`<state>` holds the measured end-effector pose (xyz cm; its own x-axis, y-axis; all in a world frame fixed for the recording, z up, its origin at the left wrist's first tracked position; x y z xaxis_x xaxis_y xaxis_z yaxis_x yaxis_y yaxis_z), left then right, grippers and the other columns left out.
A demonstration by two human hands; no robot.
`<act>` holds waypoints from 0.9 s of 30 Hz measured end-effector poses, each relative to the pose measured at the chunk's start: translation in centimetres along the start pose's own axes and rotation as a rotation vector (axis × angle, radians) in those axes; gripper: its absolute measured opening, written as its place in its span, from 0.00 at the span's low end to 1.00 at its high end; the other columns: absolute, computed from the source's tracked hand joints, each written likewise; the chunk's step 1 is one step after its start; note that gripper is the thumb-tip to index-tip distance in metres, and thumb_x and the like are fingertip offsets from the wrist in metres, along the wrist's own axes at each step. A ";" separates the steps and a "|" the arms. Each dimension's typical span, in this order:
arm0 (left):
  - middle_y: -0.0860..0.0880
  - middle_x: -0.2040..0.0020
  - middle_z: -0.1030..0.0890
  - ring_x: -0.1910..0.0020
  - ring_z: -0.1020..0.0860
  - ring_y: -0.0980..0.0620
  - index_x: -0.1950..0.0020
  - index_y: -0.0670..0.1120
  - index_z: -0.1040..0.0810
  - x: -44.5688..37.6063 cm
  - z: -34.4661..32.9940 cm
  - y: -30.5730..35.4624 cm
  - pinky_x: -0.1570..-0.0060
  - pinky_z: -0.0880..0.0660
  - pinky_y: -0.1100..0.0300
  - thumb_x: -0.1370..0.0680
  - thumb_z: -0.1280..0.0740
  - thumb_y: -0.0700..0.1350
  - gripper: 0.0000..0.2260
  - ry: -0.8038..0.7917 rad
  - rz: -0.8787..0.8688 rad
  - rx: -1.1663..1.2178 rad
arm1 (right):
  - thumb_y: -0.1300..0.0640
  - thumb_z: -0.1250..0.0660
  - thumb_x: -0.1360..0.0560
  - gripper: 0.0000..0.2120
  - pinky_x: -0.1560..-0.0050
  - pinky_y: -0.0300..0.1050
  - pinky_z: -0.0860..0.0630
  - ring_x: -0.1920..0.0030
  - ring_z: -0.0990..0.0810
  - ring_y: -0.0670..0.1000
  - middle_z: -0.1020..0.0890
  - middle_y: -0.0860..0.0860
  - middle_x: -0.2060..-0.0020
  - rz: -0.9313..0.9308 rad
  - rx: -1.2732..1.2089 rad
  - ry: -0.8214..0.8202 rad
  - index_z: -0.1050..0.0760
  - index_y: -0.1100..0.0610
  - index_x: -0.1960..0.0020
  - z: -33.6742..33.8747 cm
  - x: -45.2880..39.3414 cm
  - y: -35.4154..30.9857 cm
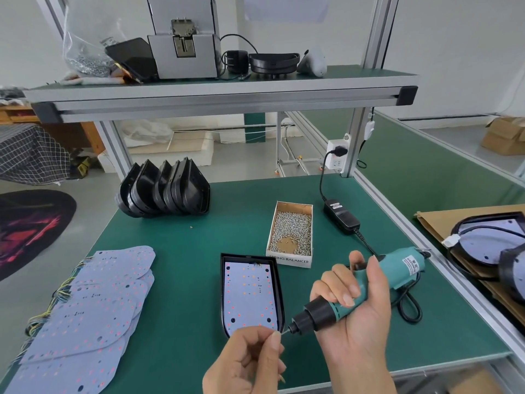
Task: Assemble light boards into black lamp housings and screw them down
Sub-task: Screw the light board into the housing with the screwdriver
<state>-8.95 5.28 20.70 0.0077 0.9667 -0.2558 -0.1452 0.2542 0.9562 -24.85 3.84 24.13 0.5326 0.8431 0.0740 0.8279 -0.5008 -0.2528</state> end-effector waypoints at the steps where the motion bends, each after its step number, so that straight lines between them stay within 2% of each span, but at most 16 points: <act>1: 0.51 0.73 0.18 0.79 0.22 0.53 0.62 0.57 0.16 0.0 0.0 0.0 0.75 0.24 0.67 0.27 0.25 0.32 0.19 -0.001 -0.033 -0.032 | 0.46 0.33 0.22 0.10 0.75 0.37 0.33 0.78 0.35 0.42 0.36 0.44 0.73 0.004 0.005 -0.001 0.22 0.52 0.53 0.0 0.0 0.1; 4: 0.54 0.74 0.19 0.79 0.22 0.56 0.60 0.59 0.17 -0.2 0.3 -0.1 0.75 0.25 0.67 0.26 0.23 0.37 0.15 -0.015 -0.094 -0.105 | 0.39 0.32 0.24 0.16 0.73 0.38 0.33 0.76 0.36 0.44 0.37 0.45 0.72 0.017 0.026 0.013 0.21 0.53 0.52 0.0 0.1 0.2; 6: 0.51 0.73 0.18 0.78 0.21 0.54 0.60 0.58 0.17 -0.2 0.5 -0.5 0.75 0.24 0.66 0.26 0.24 0.35 0.16 0.000 -0.076 -0.081 | 0.35 0.33 0.25 0.20 0.70 0.40 0.32 0.74 0.35 0.46 0.36 0.47 0.72 0.040 0.055 0.038 0.20 0.53 0.50 0.2 0.2 0.4; 7: 0.49 0.72 0.18 0.78 0.21 0.52 0.62 0.57 0.17 -0.1 0.6 -0.8 0.76 0.24 0.65 0.26 0.24 0.33 0.17 0.004 -0.045 -0.039 | 0.35 0.34 0.24 0.21 0.67 0.41 0.29 0.73 0.33 0.47 0.34 0.47 0.71 0.056 0.080 0.051 0.19 0.53 0.50 0.3 0.3 0.4; 9: 0.45 0.73 0.18 0.79 0.22 0.48 0.65 0.54 0.17 0.0 0.9 -1.1 0.76 0.24 0.64 0.25 0.25 0.32 0.17 0.000 -0.003 0.047 | 0.35 0.35 0.23 0.20 0.53 0.47 0.23 0.66 0.25 0.50 0.29 0.49 0.69 0.087 0.138 0.059 0.18 0.52 0.50 0.3 0.4 0.5; 10: 0.44 0.73 0.18 0.79 0.22 0.48 0.65 0.54 0.17 0.1 1.1 -1.1 0.76 0.24 0.64 0.24 0.25 0.36 0.15 -0.001 -0.006 0.070 | 0.36 0.34 0.24 0.19 0.45 0.52 0.21 0.61 0.21 0.52 0.25 0.50 0.66 0.084 0.158 0.041 0.17 0.52 0.50 0.2 0.4 0.5; 11: 0.44 0.74 0.19 0.79 0.22 0.48 0.65 0.54 0.17 0.1 1.2 -0.9 0.75 0.24 0.65 0.23 0.25 0.40 0.13 0.010 -0.007 0.093 | 0.37 0.30 0.26 0.18 0.41 0.54 0.21 0.57 0.19 0.53 0.21 0.51 0.62 0.074 0.165 0.007 0.16 0.51 0.50 -0.1 0.5 0.4; 12: 0.44 0.74 0.19 0.79 0.22 0.48 0.65 0.53 0.17 0.2 1.4 -0.9 0.75 0.24 0.65 0.22 0.26 0.44 0.11 0.029 -0.012 0.107 | 0.39 0.27 0.29 0.17 0.42 0.53 0.19 0.54 0.17 0.52 0.18 0.52 0.57 0.055 0.162 -0.028 0.16 0.51 0.49 -0.2 0.6 0.4; 14: 0.44 0.74 0.19 0.79 0.22 0.48 0.65 0.53 0.17 0.5 1.7 -0.9 0.74 0.24 0.65 0.25 0.27 0.46 0.08 0.055 -0.026 0.124 | 0.44 0.28 0.27 0.12 0.55 0.44 0.18 0.59 0.18 0.49 0.17 0.52 0.54 0.005 0.142 -0.074 0.16 0.52 0.50 -0.2 0.8 0.5; 17: 0.44 0.72 0.18 0.77 0.21 0.49 0.63 0.53 0.16 0.6 1.7 -1.1 0.73 0.24 0.65 0.25 0.25 0.45 0.07 0.058 -0.043 0.127 | 0.49 0.34 0.24 0.09 0.71 0.36 0.29 0.74 0.31 0.43 0.25 0.46 0.67 -0.011 0.081 -0.085 0.19 0.53 0.53 -0.3 0.8 0.7; 21: 0.48 0.70 0.17 0.74 0.20 0.53 0.57 0.54 0.15 0.0 1.7 -1.8 0.69 0.22 0.66 0.25 0.23 0.41 0.08 -0.001 -0.073 0.017 | 0.48 0.34 0.25 0.08 0.74 0.36 0.34 0.77 0.36 0.42 0.32 0.44 0.73 0.007 0.054 -0.008 0.22 0.53 0.52 -0.2 0.4 1.0; 23: 0.50 0.67 0.16 0.73 0.19 0.54 0.55 0.57 0.15 -0.5 1.7 -1.6 0.67 0.21 0.65 0.28 0.24 0.48 0.04 -0.026 -0.072 0.017 | 0.48 0.35 0.23 0.08 0.74 0.37 0.34 0.77 0.36 0.43 0.32 0.44 0.73 0.014 0.048 0.004 0.23 0.53 0.53 0.1 0.2 1.2; 25: 0.53 0.62 0.14 0.70 0.17 0.54 0.51 0.61 0.15 -1.0 1.7 -1.5 0.64 0.20 0.64 0.30 0.27 0.56 0.09 -0.025 -0.056 0.012 | 0.48 0.36 0.21 0.10 0.74 0.37 0.34 0.77 0.36 0.43 0.32 0.45 0.73 0.029 0.037 0.005 0.23 0.53 0.55 0.2 -0.2 1.3; 27: 0.56 0.53 0.14 0.65 0.17 0.53 0.42 0.65 0.17 -1.3 1.7 -1.4 0.60 0.20 0.65 0.32 0.27 0.59 0.18 -0.046 -0.050 -0.030 | 0.47 0.37 0.21 0.12 0.73 0.37 0.33 0.76 0.35 0.44 0.31 0.45 0.73 0.052 0.045 0.007 0.23 0.53 0.57 0.2 -0.8 1.2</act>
<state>-7.08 3.72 19.98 0.0607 0.9535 -0.2954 -0.1726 0.3015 0.9377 -24.28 2.61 23.59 0.5762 0.8146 0.0662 0.7904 -0.5347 -0.2991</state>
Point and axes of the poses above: each hand's wrist, its own x-axis away from the middle knuckle, its own z-axis out of the back of the hand, y = z × x, the point moved 3 cm from there along -x, towards the middle knuckle
